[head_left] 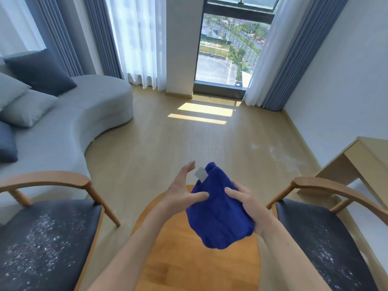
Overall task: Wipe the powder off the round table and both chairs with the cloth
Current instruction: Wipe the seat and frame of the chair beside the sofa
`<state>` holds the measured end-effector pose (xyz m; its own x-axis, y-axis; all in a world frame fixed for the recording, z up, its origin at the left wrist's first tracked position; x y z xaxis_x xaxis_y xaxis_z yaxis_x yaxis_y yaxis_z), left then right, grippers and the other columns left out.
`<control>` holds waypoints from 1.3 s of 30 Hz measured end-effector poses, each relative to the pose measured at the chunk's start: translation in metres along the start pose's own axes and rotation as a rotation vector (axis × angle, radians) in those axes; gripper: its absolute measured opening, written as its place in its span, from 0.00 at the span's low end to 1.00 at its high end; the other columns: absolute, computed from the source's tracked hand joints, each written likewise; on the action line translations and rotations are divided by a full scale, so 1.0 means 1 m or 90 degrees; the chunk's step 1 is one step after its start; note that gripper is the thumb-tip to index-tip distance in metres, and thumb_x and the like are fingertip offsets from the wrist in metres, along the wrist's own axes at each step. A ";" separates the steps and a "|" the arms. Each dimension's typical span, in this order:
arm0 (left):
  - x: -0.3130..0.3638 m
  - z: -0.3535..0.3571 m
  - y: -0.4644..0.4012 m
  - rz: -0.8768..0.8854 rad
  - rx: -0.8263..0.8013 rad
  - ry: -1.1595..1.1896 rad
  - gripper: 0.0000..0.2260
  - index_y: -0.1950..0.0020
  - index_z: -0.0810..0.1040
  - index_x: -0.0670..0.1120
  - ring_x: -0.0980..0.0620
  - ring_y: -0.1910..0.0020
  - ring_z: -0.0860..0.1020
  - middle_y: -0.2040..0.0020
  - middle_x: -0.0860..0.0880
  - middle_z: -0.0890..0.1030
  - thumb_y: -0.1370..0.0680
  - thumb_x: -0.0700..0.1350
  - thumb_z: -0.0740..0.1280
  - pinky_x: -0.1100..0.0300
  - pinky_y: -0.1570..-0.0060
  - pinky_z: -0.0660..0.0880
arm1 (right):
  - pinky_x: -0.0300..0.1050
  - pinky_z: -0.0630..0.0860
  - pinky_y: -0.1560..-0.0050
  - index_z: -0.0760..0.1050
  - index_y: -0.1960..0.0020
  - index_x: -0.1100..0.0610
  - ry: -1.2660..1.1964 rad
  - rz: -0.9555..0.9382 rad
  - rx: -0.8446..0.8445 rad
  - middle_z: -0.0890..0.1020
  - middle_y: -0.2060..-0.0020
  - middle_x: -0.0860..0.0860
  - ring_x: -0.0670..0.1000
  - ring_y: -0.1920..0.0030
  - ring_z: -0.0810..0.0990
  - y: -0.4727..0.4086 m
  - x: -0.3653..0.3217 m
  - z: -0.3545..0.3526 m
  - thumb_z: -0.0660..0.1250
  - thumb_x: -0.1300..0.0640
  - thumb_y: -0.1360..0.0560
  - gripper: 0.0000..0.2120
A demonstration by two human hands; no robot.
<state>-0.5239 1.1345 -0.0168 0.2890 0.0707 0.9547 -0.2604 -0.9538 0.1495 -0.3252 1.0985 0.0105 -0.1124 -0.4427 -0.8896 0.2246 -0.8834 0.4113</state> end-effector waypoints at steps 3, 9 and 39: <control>0.017 -0.008 -0.005 -0.021 -0.100 0.008 0.32 0.36 0.69 0.66 0.65 0.45 0.75 0.42 0.65 0.75 0.38 0.55 0.74 0.65 0.50 0.74 | 0.56 0.77 0.42 0.76 0.37 0.54 0.048 0.059 -0.116 0.80 0.40 0.60 0.61 0.42 0.80 0.000 -0.014 0.003 0.71 0.53 0.29 0.21; 0.024 -0.021 -0.004 0.019 -0.154 0.038 0.07 0.58 0.81 0.52 0.58 0.59 0.81 0.61 0.53 0.81 0.35 0.46 0.73 0.64 0.60 0.77 | 0.57 0.78 0.42 0.67 0.34 0.52 0.290 0.095 -0.238 0.76 0.37 0.58 0.62 0.40 0.78 0.004 -0.039 0.012 0.73 0.64 0.33 0.31; 0.027 -0.048 -0.007 0.108 0.017 0.020 0.04 0.48 0.78 0.60 0.59 0.52 0.81 0.51 0.57 0.83 0.21 0.51 0.66 0.67 0.60 0.76 | 0.32 0.74 0.66 0.67 0.44 0.43 0.423 -0.359 0.425 0.80 0.61 0.44 0.41 0.60 0.79 0.007 -0.001 -0.012 0.63 0.50 0.21 0.07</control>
<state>-0.5589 1.1570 0.0209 0.2147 -0.0831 0.9731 -0.2781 -0.9603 -0.0207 -0.3119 1.0943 0.0118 0.5544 0.0447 -0.8310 -0.2870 -0.9270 -0.2414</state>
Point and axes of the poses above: each hand's wrist, its own y-axis away from the middle knuckle, its own z-axis out of the palm, x = y × z, the point moved 1 cm from there along -y, towards the middle knuckle
